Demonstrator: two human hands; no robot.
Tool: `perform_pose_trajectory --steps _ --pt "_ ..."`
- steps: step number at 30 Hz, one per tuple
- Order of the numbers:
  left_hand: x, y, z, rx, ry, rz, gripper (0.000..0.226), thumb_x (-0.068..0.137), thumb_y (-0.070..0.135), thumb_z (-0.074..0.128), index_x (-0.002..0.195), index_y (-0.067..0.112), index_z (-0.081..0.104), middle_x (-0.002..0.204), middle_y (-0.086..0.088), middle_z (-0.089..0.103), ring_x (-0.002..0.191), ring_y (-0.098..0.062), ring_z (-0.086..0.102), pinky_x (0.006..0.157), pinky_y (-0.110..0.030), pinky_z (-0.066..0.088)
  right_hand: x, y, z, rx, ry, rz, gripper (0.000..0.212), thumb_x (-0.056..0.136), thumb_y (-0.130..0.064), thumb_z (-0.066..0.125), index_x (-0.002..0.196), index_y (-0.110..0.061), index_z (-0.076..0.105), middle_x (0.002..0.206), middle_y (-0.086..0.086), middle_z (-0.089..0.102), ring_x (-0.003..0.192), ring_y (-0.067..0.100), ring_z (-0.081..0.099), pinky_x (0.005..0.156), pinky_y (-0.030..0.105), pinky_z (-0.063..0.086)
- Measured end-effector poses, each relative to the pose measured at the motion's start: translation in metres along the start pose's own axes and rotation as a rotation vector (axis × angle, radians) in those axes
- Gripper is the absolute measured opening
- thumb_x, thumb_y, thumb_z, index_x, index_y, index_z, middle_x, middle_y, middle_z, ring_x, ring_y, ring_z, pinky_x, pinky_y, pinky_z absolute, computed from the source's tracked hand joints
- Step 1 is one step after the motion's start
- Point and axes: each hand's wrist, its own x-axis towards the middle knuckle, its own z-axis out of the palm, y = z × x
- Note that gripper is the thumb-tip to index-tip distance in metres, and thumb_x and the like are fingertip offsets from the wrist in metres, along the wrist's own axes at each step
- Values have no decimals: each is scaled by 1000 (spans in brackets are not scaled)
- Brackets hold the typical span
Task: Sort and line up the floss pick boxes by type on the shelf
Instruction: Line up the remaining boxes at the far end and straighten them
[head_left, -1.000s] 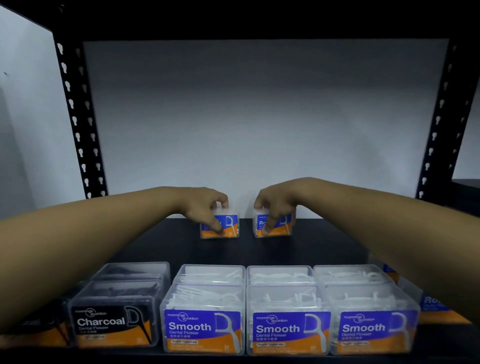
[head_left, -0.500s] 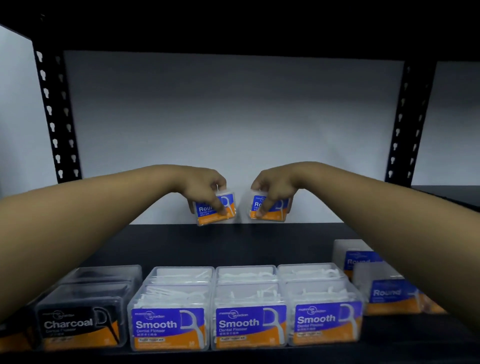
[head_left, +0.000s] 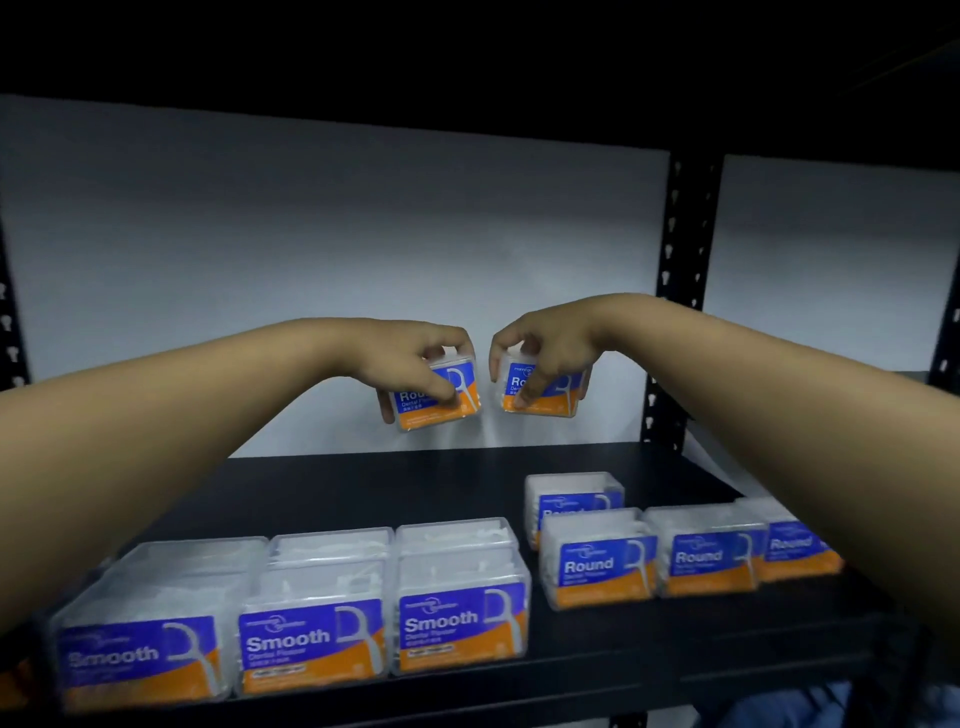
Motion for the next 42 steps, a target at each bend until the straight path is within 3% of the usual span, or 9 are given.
perform_pose_trajectory --steps 6,11,14,18,21,27,32,37,42 --pt "21 41 12 20 1 40 39 88 36 74 120 38 51 117 5 63 98 -19 69 85 -41 63 -30 34 -2 16 -27 45 42 86 -22 83 120 -36 62 111 0 63 91 25 67 65 39 65" --pt "37 72 23 15 -1 69 40 87 35 76 120 38 52 118 5 64 98 -18 68 83 -34 63 -52 64 -4 -6 -36 104 39 82 -28 87 111 -42 66 112 1 65 96 30 70 80 49 65" --pt "46 91 31 -16 6 96 38 86 35 78 115 38 55 118 4 67 101 -20 70 85 -36 63 -66 80 -4 -25 -54 145 36 81 -28 88 106 -44 66 113 1 65 97 31 71 80 49 65" --pt "58 119 41 -81 47 119 41 85 33 79 119 32 55 116 4 69 101 -20 71 83 -34 63 -83 96 -1 -8 -75 211 41 85 -20 85 117 -36 65 119 8 64 99 34 71 67 45 65" --pt "66 138 50 -108 69 135 41 84 36 80 117 30 56 113 6 70 98 -17 71 82 -33 63 -93 106 2 -62 -86 248 45 85 -20 84 123 -30 63 121 10 63 101 36 70 70 46 66" --pt "79 158 73 -90 10 152 36 81 42 82 108 27 63 111 7 74 96 -16 74 85 -38 63 -111 108 10 -318 -125 280 52 88 -22 81 137 -20 61 122 7 65 79 20 64 37 25 52" --pt "86 169 88 -83 -15 149 38 82 41 81 111 26 62 115 3 73 99 -17 74 87 -39 63 -117 109 21 -443 -164 318 58 90 -27 79 143 -21 56 131 7 65 76 18 62 48 27 48" --pt "88 177 99 -46 -73 136 41 83 37 81 116 21 63 115 2 73 98 -16 73 85 -33 62 -110 112 33 -458 -204 313 59 86 -29 83 139 -19 61 129 6 69 106 28 70 72 37 58" --pt "85 178 112 -39 -171 104 39 85 35 79 117 18 66 115 3 75 97 -14 75 83 -29 61 -106 111 47 -412 -281 301 48 89 -21 78 135 -15 65 127 9 71 106 29 71 66 36 57"
